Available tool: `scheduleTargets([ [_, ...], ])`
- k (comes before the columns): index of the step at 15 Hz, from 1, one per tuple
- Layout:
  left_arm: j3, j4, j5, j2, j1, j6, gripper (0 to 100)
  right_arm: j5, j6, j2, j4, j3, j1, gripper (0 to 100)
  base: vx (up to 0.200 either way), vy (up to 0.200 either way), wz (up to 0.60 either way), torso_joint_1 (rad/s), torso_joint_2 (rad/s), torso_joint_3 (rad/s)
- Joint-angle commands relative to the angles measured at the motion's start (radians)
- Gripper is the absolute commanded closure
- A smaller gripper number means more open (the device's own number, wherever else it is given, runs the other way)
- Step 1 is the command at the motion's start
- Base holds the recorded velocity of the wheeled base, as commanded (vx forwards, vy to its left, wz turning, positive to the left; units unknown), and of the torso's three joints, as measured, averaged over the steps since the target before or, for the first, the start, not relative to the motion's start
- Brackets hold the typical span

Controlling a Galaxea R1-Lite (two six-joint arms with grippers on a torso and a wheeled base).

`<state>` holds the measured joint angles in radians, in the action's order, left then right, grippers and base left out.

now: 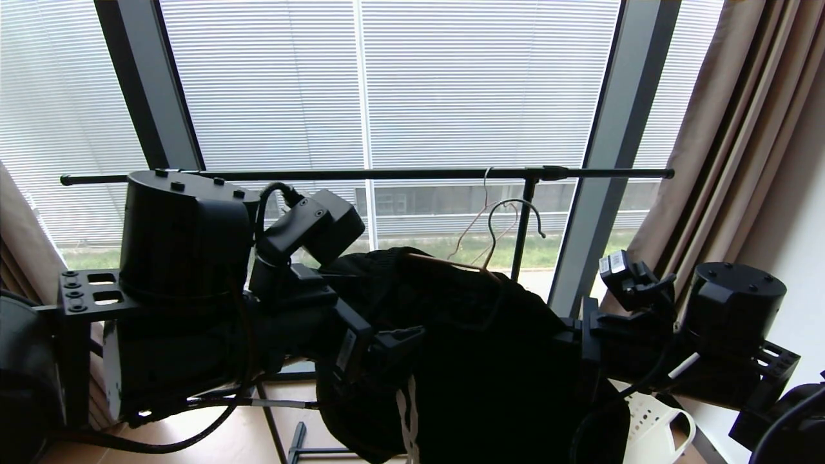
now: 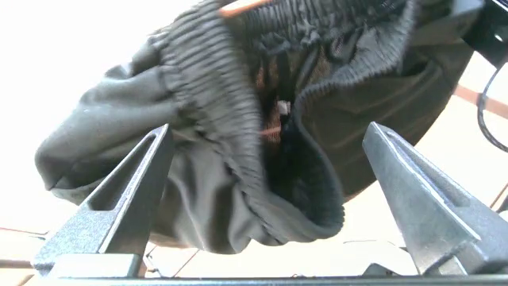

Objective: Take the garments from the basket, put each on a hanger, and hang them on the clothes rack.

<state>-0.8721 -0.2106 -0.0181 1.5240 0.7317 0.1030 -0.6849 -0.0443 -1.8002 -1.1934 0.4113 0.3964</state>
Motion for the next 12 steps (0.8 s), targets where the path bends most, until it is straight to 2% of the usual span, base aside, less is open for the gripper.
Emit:
scheduleTargets([
  [1, 0.008, -0.001, 0.0, -0.044, -0.002, -0.005, 0, -0.019, 0.0, -0.005, 0.0, 0.0, -0.008, 100, 0.0, 0.0, 0.0, 0.0, 0.0, 0.0],
  [7, 0.001, 0.0, -0.002, -0.082, -0.017, -0.019, 0, -0.051, -0.014, -0.036, -0.026, -0.002, -0.027, 100, 0.0, 0.0, 0.0, 0.0, 0.0, 0.0],
  [9, -0.054, 0.068, -0.056, -0.124, -0.109, -0.009, 0, -0.114, -0.039, -0.034, -0.029, -0.002, -0.057, 100, 0.0, 0.0, 0.0, 0.0, 0.0, 0.0],
  [10, -0.12, 0.185, -0.137, -0.134, -0.21, 0.026, 0, -0.159, -0.039, -0.031, -0.029, -0.003, -0.074, 100, 0.0, 0.0, 0.0, 0.0, 0.0, 0.0],
  [12, -0.243, 0.366, -0.355, -0.134, -0.408, 0.142, 0, -0.243, -0.037, -0.027, -0.031, -0.022, -0.103, 100, 0.0, 0.0, 0.0, 0.0, 0.0, 0.0],
])
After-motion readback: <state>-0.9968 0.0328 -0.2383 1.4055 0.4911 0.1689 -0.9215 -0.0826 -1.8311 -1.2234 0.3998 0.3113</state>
